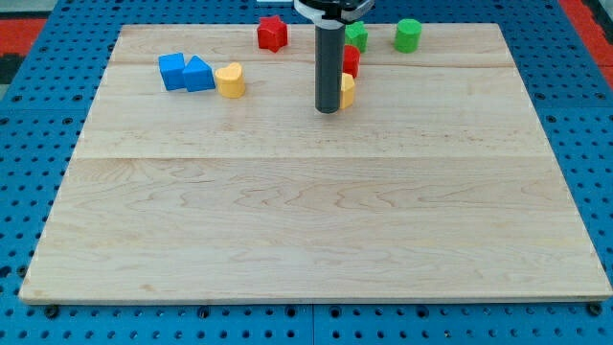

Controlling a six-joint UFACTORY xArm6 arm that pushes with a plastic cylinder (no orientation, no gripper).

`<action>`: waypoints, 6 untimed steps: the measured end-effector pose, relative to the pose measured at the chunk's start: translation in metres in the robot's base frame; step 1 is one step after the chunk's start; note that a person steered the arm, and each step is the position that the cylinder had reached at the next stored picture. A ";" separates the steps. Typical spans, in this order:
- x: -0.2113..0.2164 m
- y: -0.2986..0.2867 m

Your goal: Push the yellow heart to the center

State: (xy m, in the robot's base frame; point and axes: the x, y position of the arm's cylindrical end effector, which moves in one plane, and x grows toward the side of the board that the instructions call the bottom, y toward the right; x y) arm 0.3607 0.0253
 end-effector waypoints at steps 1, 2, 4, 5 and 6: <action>0.008 -0.092; -0.023 -0.188; -0.068 -0.138; -0.037 -0.119; 0.009 -0.113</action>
